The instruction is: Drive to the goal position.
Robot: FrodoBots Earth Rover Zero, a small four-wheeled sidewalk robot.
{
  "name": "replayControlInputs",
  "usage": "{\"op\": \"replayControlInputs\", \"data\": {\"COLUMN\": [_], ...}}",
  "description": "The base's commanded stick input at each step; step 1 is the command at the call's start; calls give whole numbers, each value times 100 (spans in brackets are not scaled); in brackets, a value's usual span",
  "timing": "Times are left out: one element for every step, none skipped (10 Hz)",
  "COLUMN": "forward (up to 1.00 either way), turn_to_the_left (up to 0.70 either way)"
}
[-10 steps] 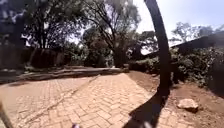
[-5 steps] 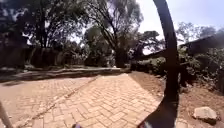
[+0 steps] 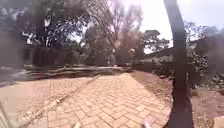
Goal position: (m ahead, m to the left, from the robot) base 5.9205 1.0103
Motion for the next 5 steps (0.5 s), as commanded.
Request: {"op": "replayControlInputs", "data": {"forward": [70, 70, 70, 70, 70], "turn_to_the_left": [0, 0, 0, 0, 0]}}
